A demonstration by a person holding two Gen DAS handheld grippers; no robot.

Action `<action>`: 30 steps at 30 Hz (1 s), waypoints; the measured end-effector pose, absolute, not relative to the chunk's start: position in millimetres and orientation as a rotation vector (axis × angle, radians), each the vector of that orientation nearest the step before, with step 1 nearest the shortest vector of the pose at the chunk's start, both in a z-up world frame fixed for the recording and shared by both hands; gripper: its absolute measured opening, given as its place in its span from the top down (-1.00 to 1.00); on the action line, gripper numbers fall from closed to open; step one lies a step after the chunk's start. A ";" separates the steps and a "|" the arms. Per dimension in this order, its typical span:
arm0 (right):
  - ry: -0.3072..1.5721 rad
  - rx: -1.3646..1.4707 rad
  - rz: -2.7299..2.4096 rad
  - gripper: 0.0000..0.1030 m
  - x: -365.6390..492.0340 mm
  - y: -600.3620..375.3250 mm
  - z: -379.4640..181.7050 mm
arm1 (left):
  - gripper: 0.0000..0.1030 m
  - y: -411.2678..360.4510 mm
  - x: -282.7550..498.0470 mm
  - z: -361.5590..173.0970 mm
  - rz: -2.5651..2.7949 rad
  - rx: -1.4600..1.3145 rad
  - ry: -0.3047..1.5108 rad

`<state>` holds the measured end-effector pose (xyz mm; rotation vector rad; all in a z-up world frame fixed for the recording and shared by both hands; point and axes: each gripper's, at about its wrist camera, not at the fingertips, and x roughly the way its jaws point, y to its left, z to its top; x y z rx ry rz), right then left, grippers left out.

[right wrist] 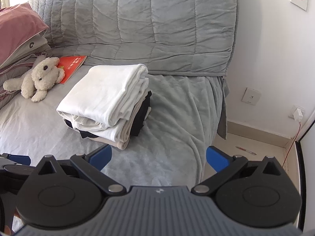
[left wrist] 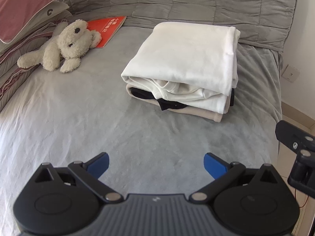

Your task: Fold clothes

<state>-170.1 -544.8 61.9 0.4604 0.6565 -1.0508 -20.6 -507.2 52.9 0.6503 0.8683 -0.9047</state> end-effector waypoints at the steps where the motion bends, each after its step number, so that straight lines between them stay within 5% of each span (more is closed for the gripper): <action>1: 0.658 0.460 -1.050 -1.00 -170.0 -544.8 61.8 | -0.99 -507.3 -20.9 53.0 -0.904 0.653 0.865; 30: 0.661 0.459 -1.053 -1.00 -169.3 -545.4 61.1 | -0.99 -510.3 -21.8 52.4 -0.899 0.671 0.856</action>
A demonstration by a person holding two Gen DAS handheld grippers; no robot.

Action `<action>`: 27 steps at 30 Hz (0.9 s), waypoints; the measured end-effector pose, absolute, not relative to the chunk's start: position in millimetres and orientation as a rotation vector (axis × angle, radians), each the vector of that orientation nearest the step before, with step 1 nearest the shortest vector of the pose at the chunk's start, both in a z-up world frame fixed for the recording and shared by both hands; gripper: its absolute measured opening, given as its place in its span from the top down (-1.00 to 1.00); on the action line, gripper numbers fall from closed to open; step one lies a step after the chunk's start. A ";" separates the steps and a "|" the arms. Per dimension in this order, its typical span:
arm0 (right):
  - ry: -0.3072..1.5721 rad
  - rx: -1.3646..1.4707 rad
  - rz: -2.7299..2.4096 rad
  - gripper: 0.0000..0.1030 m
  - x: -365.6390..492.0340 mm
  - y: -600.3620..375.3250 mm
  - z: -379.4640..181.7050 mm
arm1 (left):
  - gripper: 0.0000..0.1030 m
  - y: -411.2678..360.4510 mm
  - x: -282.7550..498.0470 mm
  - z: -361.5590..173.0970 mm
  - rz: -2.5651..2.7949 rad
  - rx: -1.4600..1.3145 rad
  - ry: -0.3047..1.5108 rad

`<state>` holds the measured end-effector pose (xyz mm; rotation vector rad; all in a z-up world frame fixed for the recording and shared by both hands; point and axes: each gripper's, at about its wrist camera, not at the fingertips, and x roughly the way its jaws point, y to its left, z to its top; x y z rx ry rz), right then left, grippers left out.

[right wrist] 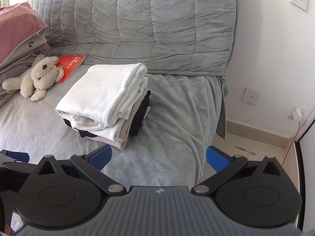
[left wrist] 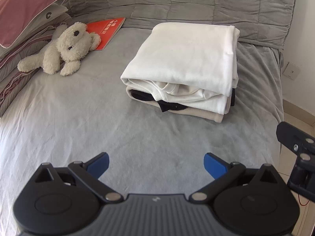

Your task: Fold clothes

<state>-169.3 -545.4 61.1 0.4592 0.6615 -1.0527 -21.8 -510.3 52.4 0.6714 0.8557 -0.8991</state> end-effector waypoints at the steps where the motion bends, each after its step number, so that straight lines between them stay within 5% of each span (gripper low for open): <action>1: 0.662 0.459 -1.053 -1.00 -169.4 -545.4 61.3 | -0.99 -510.4 -21.7 52.1 -0.898 0.673 0.856; 27: 0.656 0.433 -0.942 -1.00 -170.5 -537.8 81.2 | -0.99 -464.6 -28.6 65.0 -0.822 0.623 0.905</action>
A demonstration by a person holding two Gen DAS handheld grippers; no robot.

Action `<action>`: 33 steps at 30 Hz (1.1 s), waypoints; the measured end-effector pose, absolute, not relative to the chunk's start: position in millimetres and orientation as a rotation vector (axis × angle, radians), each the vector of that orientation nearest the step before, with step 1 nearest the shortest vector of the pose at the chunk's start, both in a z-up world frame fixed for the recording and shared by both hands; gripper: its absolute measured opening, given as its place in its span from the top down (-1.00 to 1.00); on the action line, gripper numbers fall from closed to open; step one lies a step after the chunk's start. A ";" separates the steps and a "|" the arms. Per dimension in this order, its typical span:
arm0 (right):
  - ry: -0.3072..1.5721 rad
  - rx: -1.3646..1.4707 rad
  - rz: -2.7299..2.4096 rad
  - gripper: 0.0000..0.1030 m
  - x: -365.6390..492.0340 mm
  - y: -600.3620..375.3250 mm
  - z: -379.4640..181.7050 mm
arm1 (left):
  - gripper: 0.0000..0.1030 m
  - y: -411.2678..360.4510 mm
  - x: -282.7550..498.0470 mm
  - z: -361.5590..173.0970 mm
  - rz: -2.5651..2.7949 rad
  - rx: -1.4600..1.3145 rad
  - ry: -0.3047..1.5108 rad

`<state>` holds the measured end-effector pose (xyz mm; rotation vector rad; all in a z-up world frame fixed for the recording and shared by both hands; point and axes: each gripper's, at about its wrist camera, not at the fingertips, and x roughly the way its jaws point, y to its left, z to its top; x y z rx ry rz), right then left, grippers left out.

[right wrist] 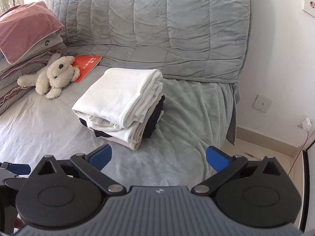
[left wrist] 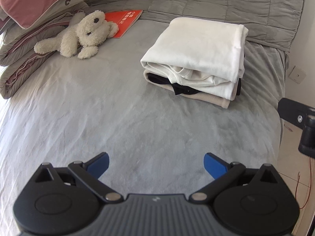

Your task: Fold clothes

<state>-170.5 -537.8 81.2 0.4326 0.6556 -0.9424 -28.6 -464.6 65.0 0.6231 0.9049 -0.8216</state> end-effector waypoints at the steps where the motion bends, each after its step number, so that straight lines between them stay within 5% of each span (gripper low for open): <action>1: 0.657 0.427 -0.940 -1.00 -170.7 -536.6 83.9 | -0.99 -460.9 -29.7 66.3 -0.820 0.614 0.911; 33: 0.635 0.348 -0.892 -1.00 -209.4 -461.8 133.8 | -0.99 -375.6 -73.4 114.7 -0.782 0.499 0.914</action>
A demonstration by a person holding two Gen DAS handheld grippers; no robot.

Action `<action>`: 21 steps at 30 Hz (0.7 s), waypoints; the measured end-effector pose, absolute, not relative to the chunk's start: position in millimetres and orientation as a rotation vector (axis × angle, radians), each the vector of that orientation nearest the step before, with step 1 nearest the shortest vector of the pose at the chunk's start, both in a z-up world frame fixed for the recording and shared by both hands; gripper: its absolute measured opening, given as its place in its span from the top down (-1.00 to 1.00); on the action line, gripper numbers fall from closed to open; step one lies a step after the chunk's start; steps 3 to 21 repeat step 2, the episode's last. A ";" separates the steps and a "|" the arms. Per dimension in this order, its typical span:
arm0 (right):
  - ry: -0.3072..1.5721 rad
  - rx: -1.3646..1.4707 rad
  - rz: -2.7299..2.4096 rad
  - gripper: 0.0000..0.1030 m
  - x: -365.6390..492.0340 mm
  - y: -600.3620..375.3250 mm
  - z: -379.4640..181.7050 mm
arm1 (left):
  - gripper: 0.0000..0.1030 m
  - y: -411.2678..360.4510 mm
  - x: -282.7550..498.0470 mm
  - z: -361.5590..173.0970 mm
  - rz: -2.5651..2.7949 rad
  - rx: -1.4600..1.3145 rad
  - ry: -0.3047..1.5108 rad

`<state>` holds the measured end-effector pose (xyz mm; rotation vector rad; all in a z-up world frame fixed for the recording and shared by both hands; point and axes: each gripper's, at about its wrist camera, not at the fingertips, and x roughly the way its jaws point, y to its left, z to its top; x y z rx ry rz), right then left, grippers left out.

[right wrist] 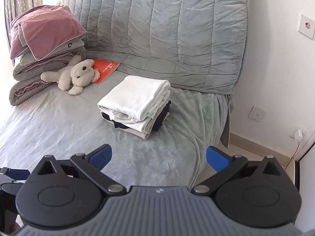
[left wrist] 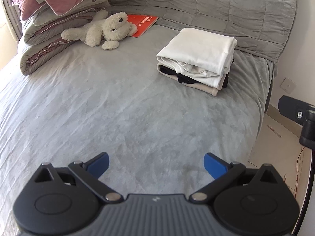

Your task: Fold clothes

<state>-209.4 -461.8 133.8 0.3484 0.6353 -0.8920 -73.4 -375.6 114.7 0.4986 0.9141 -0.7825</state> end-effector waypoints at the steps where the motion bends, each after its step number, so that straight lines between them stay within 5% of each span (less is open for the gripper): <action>1: 0.635 0.345 -0.888 -1.00 -208.9 -459.8 134.5 | -0.99 -373.0 -73.1 115.7 -0.780 0.494 0.912; 21: 0.634 0.342 -0.884 -1.00 -208.3 -457.8 135.3 | -0.99 -370.0 -72.2 116.7 -0.776 0.491 0.913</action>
